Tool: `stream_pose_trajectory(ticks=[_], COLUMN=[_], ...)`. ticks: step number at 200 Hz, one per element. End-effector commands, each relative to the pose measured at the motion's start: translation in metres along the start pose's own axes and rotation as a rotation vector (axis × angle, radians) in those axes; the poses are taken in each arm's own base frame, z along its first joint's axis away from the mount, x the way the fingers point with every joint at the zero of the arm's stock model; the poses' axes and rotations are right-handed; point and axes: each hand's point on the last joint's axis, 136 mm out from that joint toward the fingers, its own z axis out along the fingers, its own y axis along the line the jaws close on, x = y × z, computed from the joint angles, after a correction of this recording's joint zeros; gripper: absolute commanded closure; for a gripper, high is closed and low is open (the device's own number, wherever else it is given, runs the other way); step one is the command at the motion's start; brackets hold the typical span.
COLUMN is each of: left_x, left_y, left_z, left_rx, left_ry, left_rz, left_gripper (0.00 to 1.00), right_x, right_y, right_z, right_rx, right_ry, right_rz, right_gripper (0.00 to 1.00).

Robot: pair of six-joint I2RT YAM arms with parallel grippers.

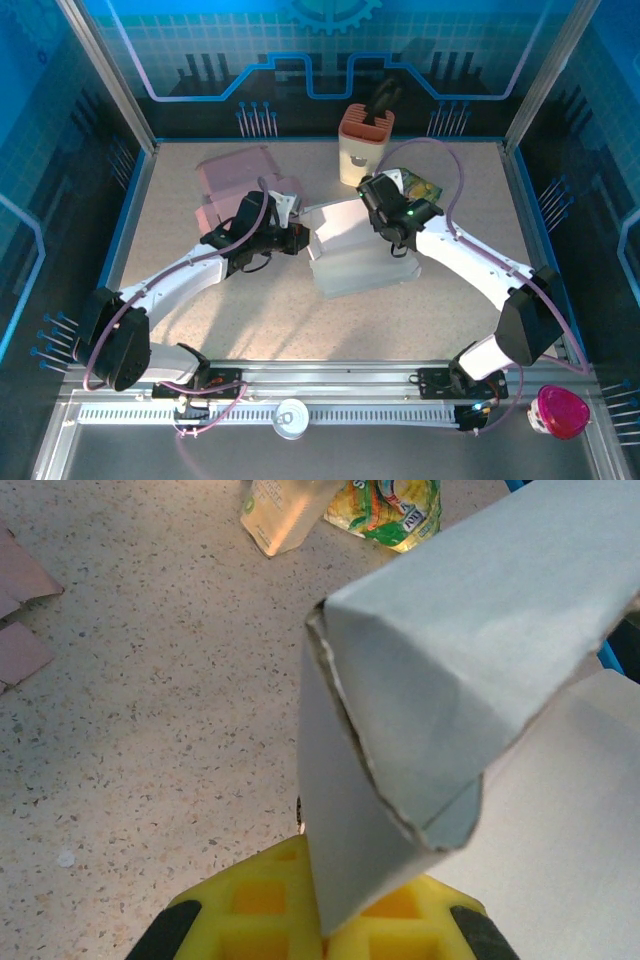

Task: Fold the paper box

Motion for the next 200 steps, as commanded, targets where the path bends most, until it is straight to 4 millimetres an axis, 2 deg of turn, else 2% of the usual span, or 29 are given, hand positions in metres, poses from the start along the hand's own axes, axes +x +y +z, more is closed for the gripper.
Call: stream_pose_trajectory(ticks=[1,27,52,77,94,135,200], left_x=[-0.014,-0.015,-0.015,-0.013,-0.012,-0.005,0.028], left_y=[-0.014,-0.014,-0.013,-0.011,-0.009,0.003,0.042], left_z=[-0.003,-0.003,-0.002,0.001,0.003,0.017,0.057], left_rx=[0.033,0.032,0.030,0.027,0.022,-0.010,-0.155], left_ry=[-0.022,-0.024,-0.022,-0.015,-0.018,-0.010,0.000], left_rz=[0.024,0.024,0.024,0.021,0.014,-0.011,-0.050], left_gripper=[1.00,1.00,1.00,1.00,1.00,1.00,1.00], right_x=[-0.005,-0.003,0.000,0.003,0.006,0.021,0.054], right_y=[-0.008,-0.003,0.001,0.002,-0.002,-0.008,0.013], right_z=[-0.003,0.002,0.007,0.008,0.008,0.002,0.011], right_rx=[-0.002,-0.015,-0.026,-0.029,0.002,0.127,0.124], right_ry=[-0.020,-0.012,-0.007,-0.011,-0.021,-0.059,-0.065], right_rz=[0.022,0.022,0.032,0.050,0.065,0.116,0.129], right_gripper=[0.70,0.71,0.77,0.88,1.00,1.00,1.00])
